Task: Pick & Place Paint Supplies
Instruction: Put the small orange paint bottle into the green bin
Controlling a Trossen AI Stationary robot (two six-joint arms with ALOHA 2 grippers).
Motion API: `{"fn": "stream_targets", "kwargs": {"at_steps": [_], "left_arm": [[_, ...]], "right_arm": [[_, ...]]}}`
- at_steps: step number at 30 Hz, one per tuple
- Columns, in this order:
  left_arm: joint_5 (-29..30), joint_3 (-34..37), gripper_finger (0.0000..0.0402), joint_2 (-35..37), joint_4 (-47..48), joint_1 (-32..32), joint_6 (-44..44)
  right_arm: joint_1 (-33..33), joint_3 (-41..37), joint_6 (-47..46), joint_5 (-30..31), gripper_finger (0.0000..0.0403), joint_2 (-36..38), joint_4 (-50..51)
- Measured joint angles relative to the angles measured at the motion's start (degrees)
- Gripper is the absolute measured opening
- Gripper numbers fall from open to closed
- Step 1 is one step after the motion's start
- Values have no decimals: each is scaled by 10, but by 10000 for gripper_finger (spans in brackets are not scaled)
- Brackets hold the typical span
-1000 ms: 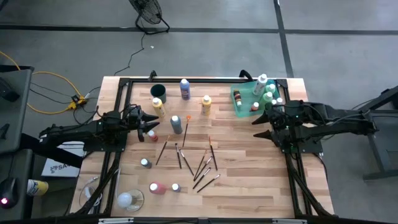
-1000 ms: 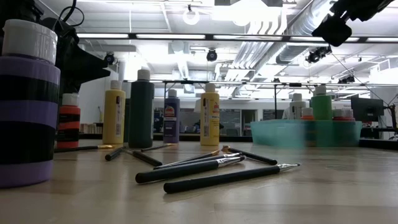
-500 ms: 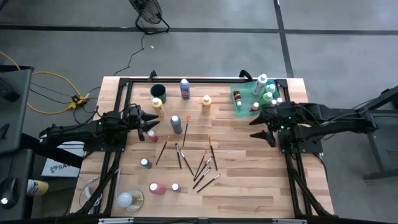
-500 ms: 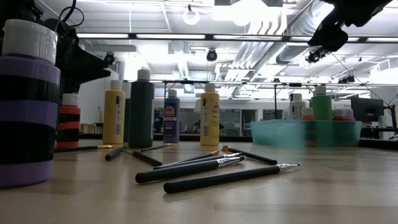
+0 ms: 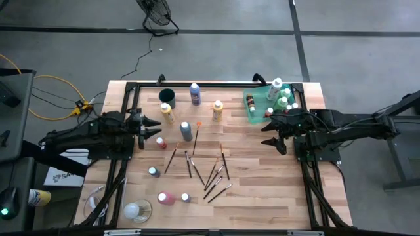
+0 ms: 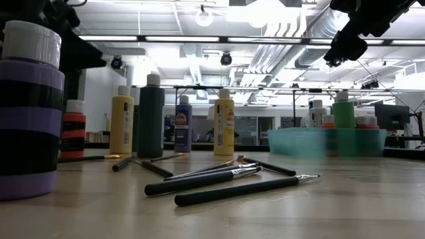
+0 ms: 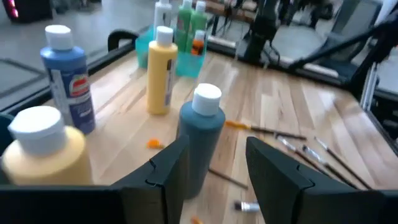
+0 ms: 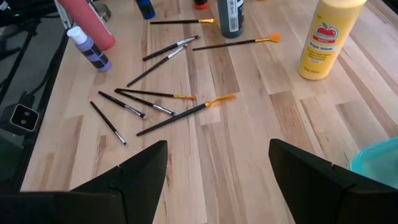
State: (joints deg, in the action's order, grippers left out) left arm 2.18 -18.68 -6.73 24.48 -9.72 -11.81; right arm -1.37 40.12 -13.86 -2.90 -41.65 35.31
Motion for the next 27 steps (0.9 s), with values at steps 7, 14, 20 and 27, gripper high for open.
{"fn": "stream_targets", "kwargs": {"at_steps": [7,14,20,27], "left_arm": [[-61,-62,196,-39,68,0,-14],[-69,-69,200,-98,87,0,-35],[-69,-69,200,-171,87,0,-45],[-89,-105,200,-242,122,0,-43]], "right_arm": [[0,0,5,0,275,0,0],[0,0,17,0,275,0,0],[0,0,17,-2,275,0,1],[0,0,24,-6,275,0,17]]}}
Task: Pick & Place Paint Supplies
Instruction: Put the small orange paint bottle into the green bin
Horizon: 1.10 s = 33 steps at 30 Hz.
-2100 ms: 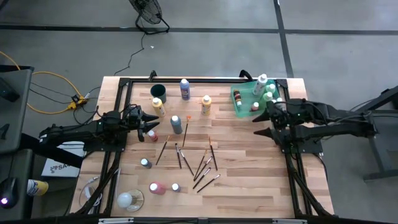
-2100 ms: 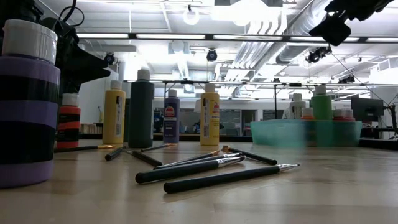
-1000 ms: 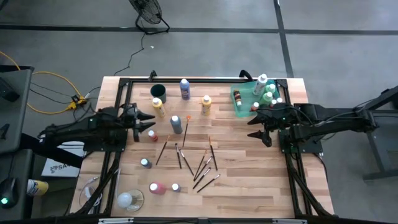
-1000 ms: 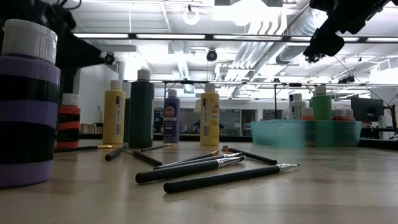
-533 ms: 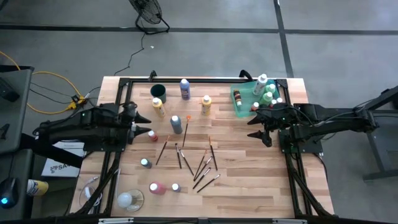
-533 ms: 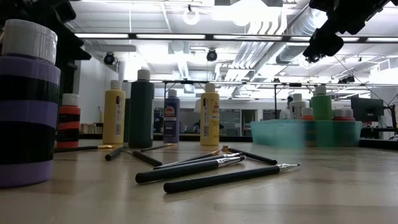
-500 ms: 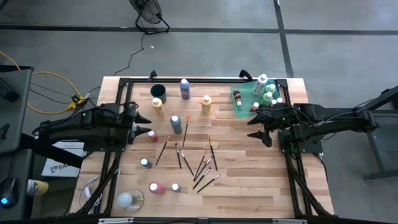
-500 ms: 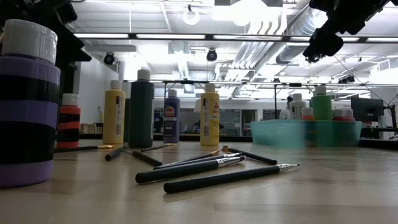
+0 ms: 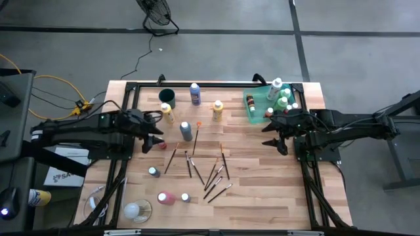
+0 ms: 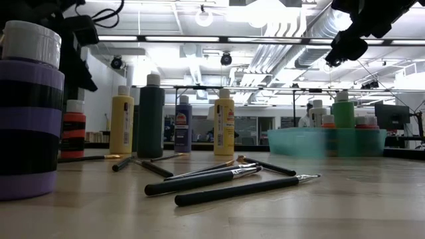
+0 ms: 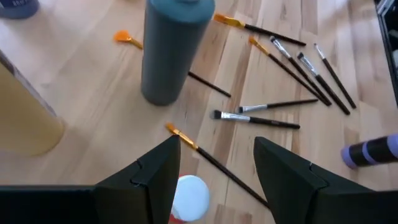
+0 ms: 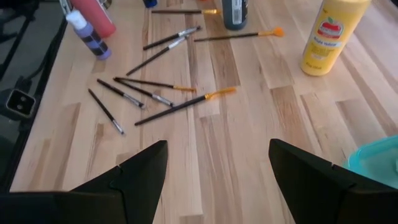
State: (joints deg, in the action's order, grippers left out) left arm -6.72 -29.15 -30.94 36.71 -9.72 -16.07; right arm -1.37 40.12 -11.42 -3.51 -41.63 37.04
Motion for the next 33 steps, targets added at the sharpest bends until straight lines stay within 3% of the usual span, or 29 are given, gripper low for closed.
{"fn": "stream_targets", "kwargs": {"at_steps": [11,21,33], "left_arm": [[4,-136,200,-111,206,0,23],[3,-140,200,-225,204,0,40],[2,-140,200,-287,169,0,53]], "right_arm": [[0,0,12,-11,275,0,30],[0,0,27,-9,275,1,30],[0,0,27,-9,275,1,30]]}}
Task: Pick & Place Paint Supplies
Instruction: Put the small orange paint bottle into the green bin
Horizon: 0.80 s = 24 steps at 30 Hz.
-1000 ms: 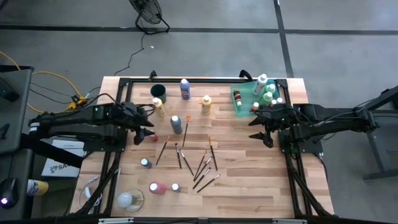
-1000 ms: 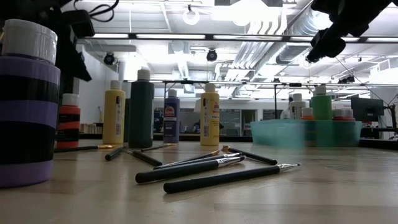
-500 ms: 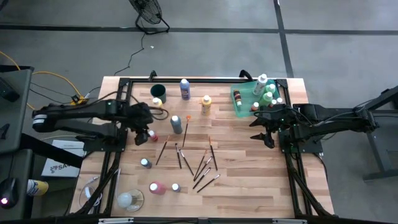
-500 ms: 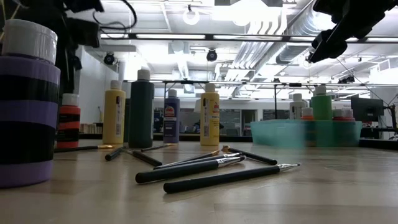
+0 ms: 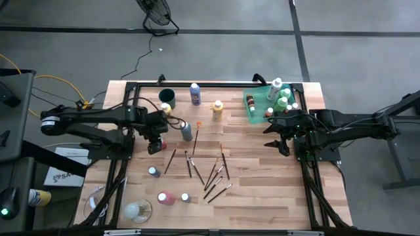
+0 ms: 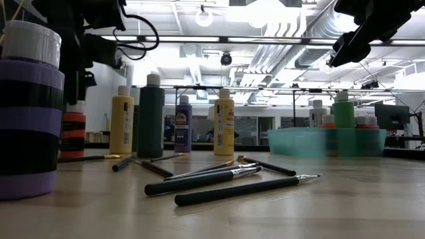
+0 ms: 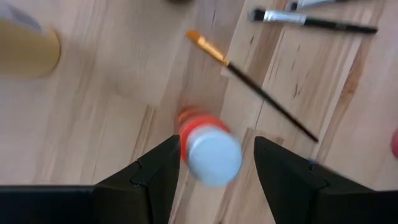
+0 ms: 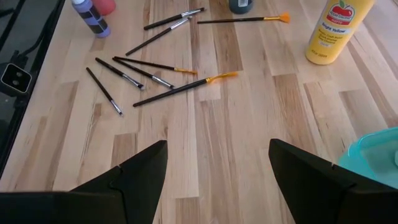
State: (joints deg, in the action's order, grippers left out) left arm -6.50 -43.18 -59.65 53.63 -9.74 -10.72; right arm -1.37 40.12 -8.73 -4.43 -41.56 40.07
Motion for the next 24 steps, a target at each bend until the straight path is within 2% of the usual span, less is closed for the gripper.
{"fn": "stream_targets", "kwargs": {"at_steps": [13,22,24], "left_arm": [[11,0,196,-11,6,0,-2],[7,0,119,-11,5,0,-2],[7,0,115,-11,5,0,-3]], "right_arm": [[0,0,0,0,275,0,0],[0,0,0,0,275,0,0],[0,0,0,0,275,0,0]]}}
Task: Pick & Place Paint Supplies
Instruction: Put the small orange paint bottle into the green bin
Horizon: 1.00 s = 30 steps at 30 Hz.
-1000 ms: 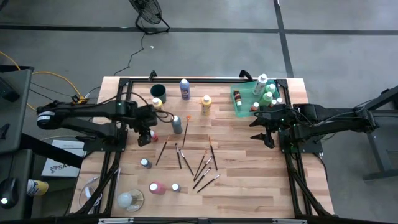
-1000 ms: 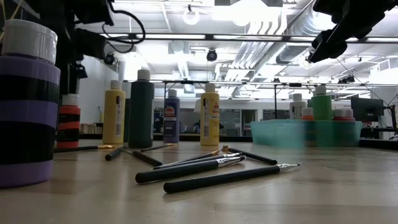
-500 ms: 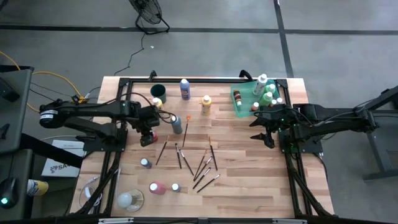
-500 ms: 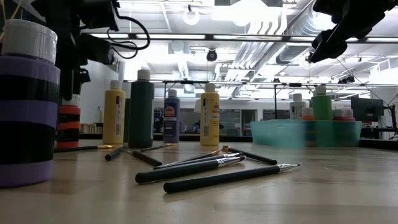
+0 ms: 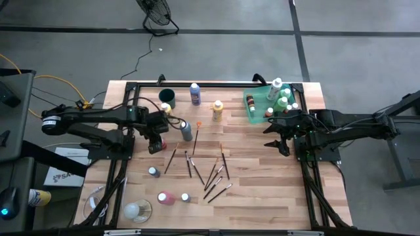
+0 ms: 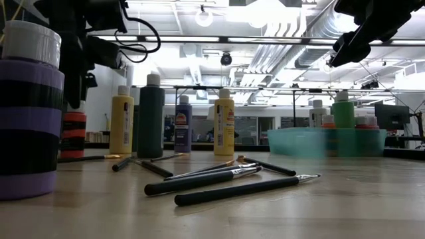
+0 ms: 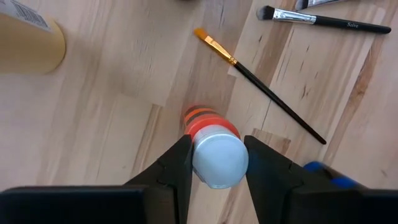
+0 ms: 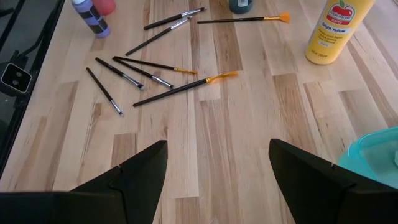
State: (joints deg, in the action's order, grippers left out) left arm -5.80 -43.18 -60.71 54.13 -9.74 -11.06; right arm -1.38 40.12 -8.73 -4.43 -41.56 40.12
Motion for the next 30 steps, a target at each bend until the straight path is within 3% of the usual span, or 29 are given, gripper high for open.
{"fn": "stream_targets", "kwargs": {"at_steps": [7,12,19,30], "left_arm": [[-6,-2,115,1,3,0,-16],[-8,-47,117,1,42,0,-16],[43,-176,118,1,113,0,-12],[152,-392,119,-27,115,0,-4]], "right_arm": [[0,0,-3,0,275,0,0],[0,0,-4,-1,275,0,0],[0,0,-4,-2,275,0,0],[0,0,-47,3,275,0,-27]]}}
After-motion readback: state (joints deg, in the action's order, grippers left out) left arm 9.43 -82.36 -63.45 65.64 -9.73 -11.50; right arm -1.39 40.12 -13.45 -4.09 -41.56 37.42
